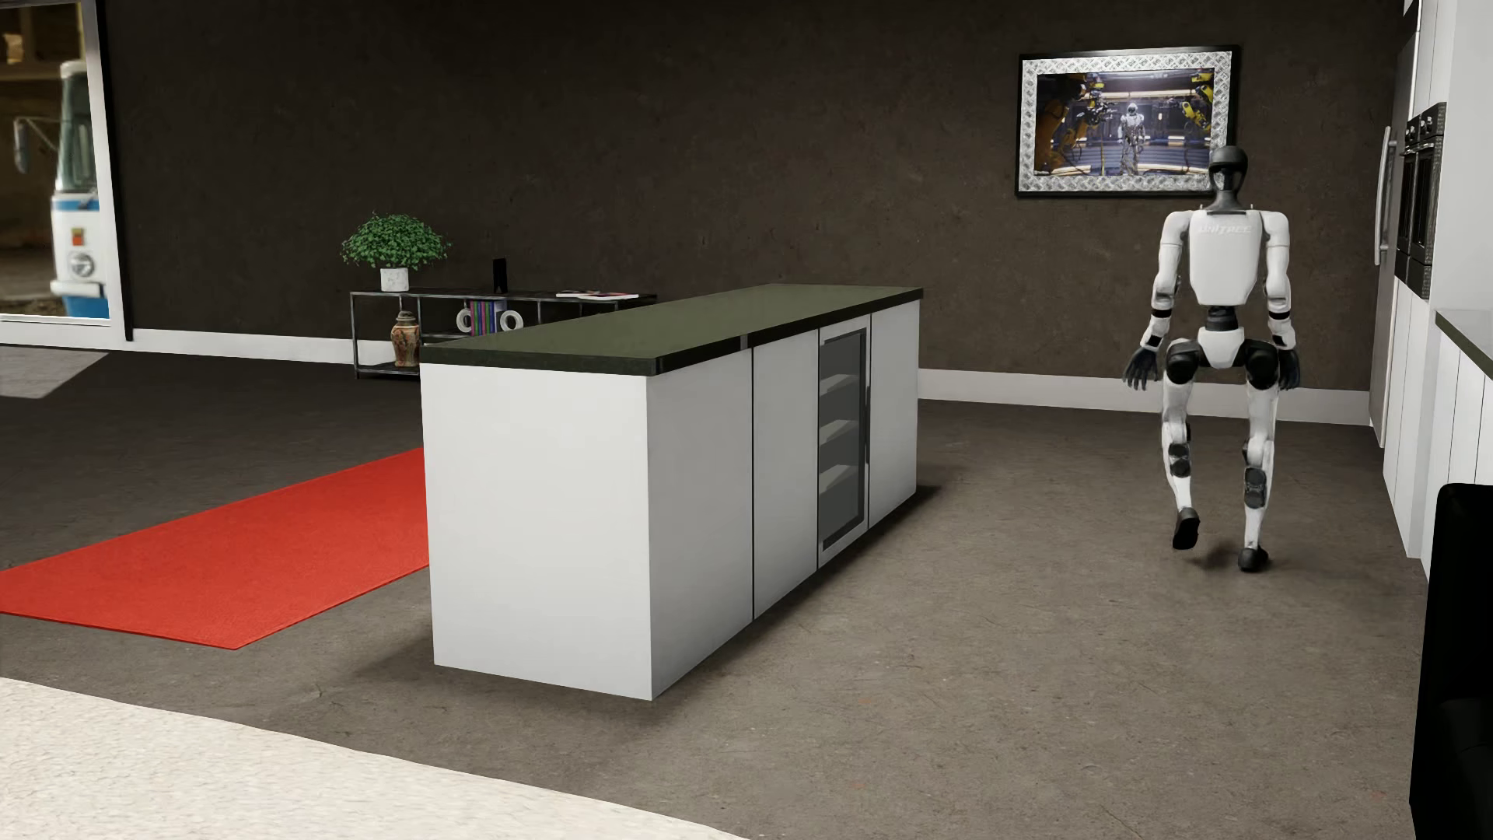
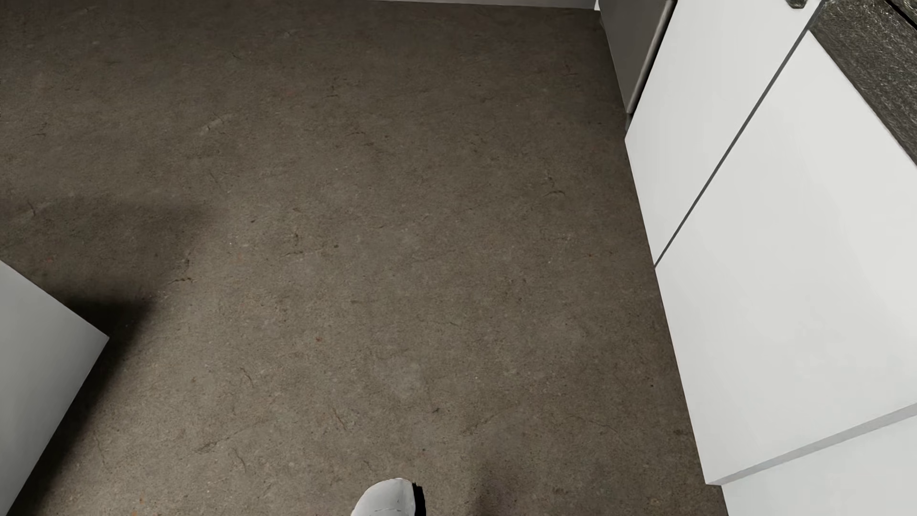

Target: Go around the counter

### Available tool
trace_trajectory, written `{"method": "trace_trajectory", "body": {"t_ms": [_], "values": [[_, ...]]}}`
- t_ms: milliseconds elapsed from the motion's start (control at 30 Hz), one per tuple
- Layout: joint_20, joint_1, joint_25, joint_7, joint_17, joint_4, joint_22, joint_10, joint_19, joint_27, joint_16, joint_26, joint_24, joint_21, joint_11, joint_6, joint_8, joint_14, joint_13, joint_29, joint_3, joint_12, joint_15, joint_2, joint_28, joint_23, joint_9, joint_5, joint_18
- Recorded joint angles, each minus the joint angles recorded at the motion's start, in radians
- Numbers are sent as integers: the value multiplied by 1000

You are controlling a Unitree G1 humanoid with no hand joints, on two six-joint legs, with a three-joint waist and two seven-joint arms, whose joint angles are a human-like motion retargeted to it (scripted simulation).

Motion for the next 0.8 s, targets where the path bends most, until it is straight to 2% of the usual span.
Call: {"method": "trace_trajectory", "body": {"t_ms": [33,67,100,133,167,200,267,300,333,367,400,433,467,500,533,567,600,633,667,700,733,767,800], "values": [[44,-50,24,17,-11,11,-33,-133,6,-21,-1,-19,-27,3,-24,3,1,-18,-36,-9,11,73,-22,39,16,-18,-1,11,14],[106,-71,47,51,-26,32,-58,-319,14,-35,-18,-25,-83,12,-48,5,-1,-27,-69,-13,20,137,-46,77,28,-36,-2,20,12],[156,-62,66,106,-43,47,-69,-565,22,-43,-38,-25,-132,25,-75,8,-5,-7,-102,-15,27,187,-65,116,29,-51,-3,28,21],[183,-21,73,162,-58,38,-69,-873,30,-41,-51,-5,-150,40,-103,10,-11,31,-135,-18,31,223,-80,153,26,-59,-6,40,-1],[185,-18,72,176,-69,22,-64,-1091,40,-27,-62,8,-136,54,-132,11,-16,21,-166,-20,34,251,-101,196,19,-57,-8,49,-39],[177,-33,74,233,-77,12,-60,-1181,50,-18,-72,14,-108,57,-150,13,-35,-90,-186,-24,31,265,-123,237,-1,-55,-10,57,-103],[129,-45,91,334,-90,11,-45,-1043,75,-1,-59,-12,-11,31,-115,8,-111,-11,-160,-36,27,242,-164,315,-44,-64,-13,52,-4],[133,-38,99,336,-86,4,-62,-968,83,7,-65,-20,12,20,-78,-2,-128,-20,-135,-46,34,224,-139,355,-44,-66,-13,39,116],[168,-2,102,354,-83,-2,-105,-928,87,8,-90,-6,6,21,-10,-13,-129,36,-109,-41,41,218,-76,377,-3,-55,-16,17,230],[212,20,100,348,-83,-13,-152,-870,68,17,-130,7,-29,24,114,-28,-119,19,-82,-21,51,211,27,361,52,-41,-17,-20,268],[256,41,92,331,-83,-40,-188,-806,46,33,-173,13,-88,23,298,-47,-111,-40,-48,-5,58,189,136,318,111,-33,-15,-71,269],[279,70,77,309,-78,-82,-201,-774,31,38,-199,11,-141,24,496,-66,-89,-88,-11,5,59,150,221,248,141,-30,-14,-121,269],[289,110,67,281,-65,-131,-195,-767,-2,40,-211,23,-187,21,666,-82,-39,-125,24,14,54,93,299,162,138,-27,-12,-142,269],[271,160,63,245,-46,-182,-158,-780,-12,42,-206,24,-190,19,794,-96,6,-151,58,18,47,24,249,77,120,-25,-11,-154,269],[202,217,56,201,-32,-233,-111,-806,-41,41,-187,17,-130,19,886,-106,54,-169,85,23,37,-53,198,-7,69,-25,-11,-156,268],[96,275,51,148,-17,-279,-90,-837,-55,39,-163,1,-23,20,938,-114,90,-182,107,24,25,-125,196,-83,7,-27,-11,-171,267],[-48,331,48,85,-6,-320,-108,-861,-53,39,-129,-73,128,20,945,-120,119,-195,124,20,10,-190,221,-153,-51,-33,-13,-193,264],[-183,378,47,18,3,-355,-172,-874,-70,36,-96,-156,289,20,910,-125,141,-212,139,15,-7,-250,212,-215,-56,-46,-15,-209,260],[-267,424,49,-53,10,-379,-274,-885,-91,25,-84,-215,384,24,831,-129,139,-231,153,11,-22,-293,197,-264,-18,-65,-17,-227,255],[-302,467,53,-120,13,-397,-386,-888,-99,13,-93,-255,377,27,712,-133,127,-254,168,4,-35,-315,192,-300,40,-86,-17,-245,250],[-307,504,61,-179,14,-411,-483,-891,-100,3,-111,-299,277,28,543,-136,106,-276,181,-5,-43,-326,190,-325,106,-106,-17,-254,245],[-294,539,70,-227,13,-421,-554,-899,-66,-5,-131,-338,104,30,328,-140,84,-296,189,-9,-47,-329,202,-331,138,-120,-17,-255,240],[-279,578,66,-266,8,-423,-607,-920,-56,-7,-141,-366,-98,43,77,-142,97,-312,189,-8,-49,-329,232,-325,139,-126,-17,-221,235]]}}
